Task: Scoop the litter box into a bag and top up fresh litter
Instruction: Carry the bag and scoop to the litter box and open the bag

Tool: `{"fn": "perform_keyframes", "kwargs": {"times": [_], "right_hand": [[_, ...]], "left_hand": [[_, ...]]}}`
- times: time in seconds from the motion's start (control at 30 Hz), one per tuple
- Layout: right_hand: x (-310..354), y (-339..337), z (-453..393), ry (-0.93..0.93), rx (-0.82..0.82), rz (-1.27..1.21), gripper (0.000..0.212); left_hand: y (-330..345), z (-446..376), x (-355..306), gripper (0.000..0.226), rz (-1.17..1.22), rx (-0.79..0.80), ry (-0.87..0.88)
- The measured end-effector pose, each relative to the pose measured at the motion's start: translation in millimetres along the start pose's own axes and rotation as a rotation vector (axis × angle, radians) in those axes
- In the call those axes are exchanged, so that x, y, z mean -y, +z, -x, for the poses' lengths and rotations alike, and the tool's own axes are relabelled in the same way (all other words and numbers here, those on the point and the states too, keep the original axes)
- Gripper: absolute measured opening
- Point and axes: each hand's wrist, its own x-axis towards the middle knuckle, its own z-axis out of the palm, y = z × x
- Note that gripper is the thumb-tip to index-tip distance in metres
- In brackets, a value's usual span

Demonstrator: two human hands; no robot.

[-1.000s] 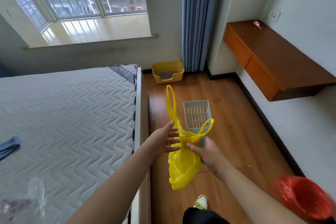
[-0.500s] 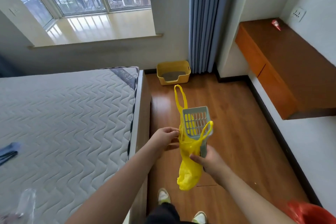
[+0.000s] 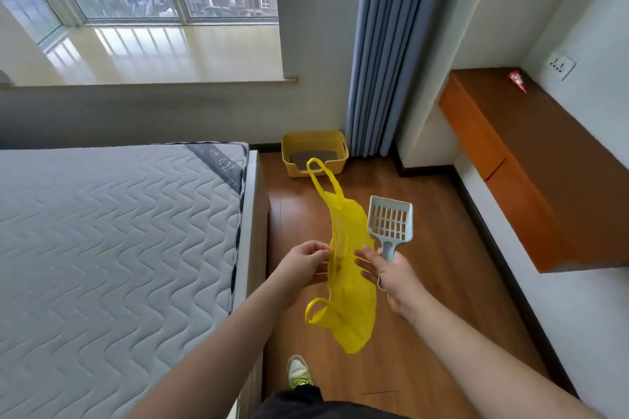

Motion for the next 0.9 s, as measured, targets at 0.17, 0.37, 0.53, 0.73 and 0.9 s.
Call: {"fn": "perform_keyframes", "kwargs": {"times": [0.17, 0.37, 0.53, 0.73, 0.9], "right_hand": [[24, 47, -30, -0.014, -0.045, 0.067, 0.029], [40, 67, -58, -0.067, -0.149, 0.252, 0.028], [53, 58, -94, -0.067, -0.226, 0.26, 0.03], [57, 32, -151, -0.012, -0.309, 0.252, 0.031], [75, 7, -204, -0.023, -0.35, 0.264, 0.027]], "left_hand": [[-25, -26, -24, 0.005, -0.002, 0.075, 0.003], [-50, -49, -44, 0.006, -0.043, 0.043, 0.003], [-73, -83, -68, 0.011, -0.023, -0.153, -0.038], [-87, -136, -88, 0.016, -0.068, -0.294, -0.046], [-84, -189, -112, 0.013, -0.18, -0.396, -0.016]]}}
